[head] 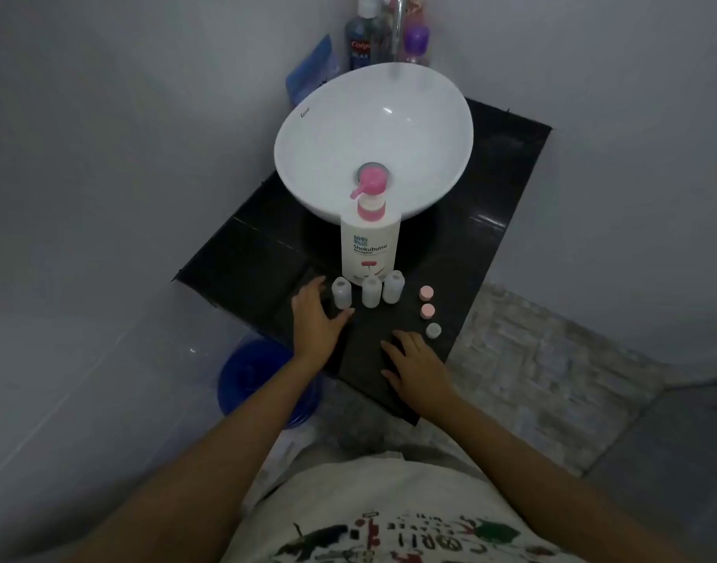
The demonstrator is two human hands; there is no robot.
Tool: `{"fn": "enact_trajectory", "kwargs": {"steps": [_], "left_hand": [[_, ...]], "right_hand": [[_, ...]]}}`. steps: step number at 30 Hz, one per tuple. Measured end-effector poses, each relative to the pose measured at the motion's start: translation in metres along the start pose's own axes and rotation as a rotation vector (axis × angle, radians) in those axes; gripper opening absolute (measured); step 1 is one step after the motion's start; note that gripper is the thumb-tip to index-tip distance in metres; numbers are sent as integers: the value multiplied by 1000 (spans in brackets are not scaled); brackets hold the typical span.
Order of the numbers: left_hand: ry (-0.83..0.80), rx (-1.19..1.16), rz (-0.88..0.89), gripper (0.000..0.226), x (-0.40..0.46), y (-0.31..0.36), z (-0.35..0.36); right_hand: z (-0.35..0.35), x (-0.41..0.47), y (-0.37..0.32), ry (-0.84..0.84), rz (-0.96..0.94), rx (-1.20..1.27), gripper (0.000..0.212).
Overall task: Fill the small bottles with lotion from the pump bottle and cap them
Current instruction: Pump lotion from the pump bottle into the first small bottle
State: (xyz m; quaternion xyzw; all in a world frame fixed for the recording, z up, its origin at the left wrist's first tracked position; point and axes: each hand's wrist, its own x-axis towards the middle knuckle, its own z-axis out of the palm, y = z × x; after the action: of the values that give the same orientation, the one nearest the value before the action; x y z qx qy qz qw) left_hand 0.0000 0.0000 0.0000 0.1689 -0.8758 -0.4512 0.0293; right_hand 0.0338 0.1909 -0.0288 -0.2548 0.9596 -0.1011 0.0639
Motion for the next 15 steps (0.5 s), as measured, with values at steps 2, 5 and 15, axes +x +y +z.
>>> {"fn": "enact_trajectory", "kwargs": {"steps": [2, 5, 15], "left_hand": [[-10, -25, 9, 63, 4, 6, -1], [-28, -1, 18, 43, 7, 11, 0], [41, -217, 24, 29, -5, 16, -25]], "right_hand": [[-2, 0, -1, -25, 14, 21, 50], [-6, 0, -3, -49, 8, 14, 50], [-88, 26, -14, 274, 113, 473, 28]]}}
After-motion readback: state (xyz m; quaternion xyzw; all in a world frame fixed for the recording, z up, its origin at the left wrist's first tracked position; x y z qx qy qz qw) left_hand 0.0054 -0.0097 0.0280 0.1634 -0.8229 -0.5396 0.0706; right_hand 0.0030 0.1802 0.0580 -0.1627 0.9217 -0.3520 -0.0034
